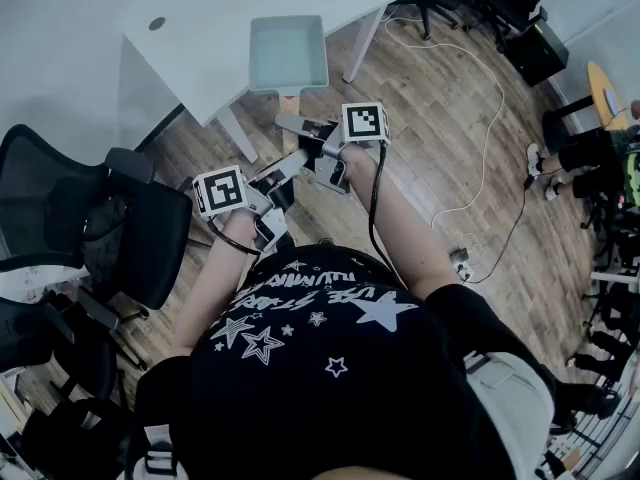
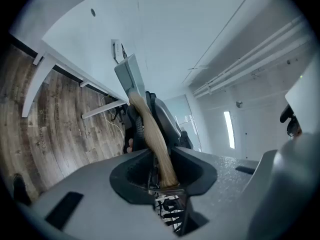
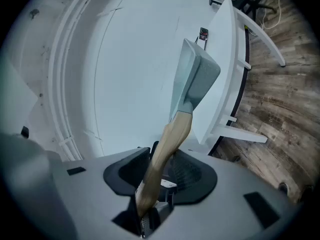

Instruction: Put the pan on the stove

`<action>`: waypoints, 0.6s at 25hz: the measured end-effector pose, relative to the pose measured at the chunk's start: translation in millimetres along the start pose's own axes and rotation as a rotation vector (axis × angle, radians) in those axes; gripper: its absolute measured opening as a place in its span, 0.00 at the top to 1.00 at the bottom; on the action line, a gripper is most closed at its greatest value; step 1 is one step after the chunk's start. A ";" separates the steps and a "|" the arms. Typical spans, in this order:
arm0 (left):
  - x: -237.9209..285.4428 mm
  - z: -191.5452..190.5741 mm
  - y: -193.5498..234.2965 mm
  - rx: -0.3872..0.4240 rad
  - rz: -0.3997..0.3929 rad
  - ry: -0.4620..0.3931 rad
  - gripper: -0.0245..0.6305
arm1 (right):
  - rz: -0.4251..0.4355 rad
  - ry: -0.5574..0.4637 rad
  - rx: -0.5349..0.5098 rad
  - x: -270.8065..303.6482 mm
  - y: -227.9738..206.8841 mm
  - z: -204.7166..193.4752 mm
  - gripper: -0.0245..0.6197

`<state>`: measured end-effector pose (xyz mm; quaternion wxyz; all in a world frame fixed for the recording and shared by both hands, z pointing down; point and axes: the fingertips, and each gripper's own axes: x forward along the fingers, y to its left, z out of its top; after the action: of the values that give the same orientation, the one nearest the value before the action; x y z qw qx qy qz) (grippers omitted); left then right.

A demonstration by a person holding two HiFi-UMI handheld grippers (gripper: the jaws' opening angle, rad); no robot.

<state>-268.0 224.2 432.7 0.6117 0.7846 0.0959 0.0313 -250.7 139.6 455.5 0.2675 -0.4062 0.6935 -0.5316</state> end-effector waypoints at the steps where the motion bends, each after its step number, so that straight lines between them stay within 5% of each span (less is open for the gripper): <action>1: 0.0 -0.1 -0.7 0.002 0.000 0.000 0.79 | 0.002 -0.002 0.006 -0.2 1.1 -0.3 0.73; 15: -0.1 -1.2 0.1 0.003 -0.001 0.010 0.79 | -0.014 0.000 -0.012 -0.7 -0.5 -0.3 0.73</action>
<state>-268.3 225.3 433.2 0.6099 0.7854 0.0994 0.0347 -250.4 140.3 456.0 0.2614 -0.4126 0.6939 -0.5290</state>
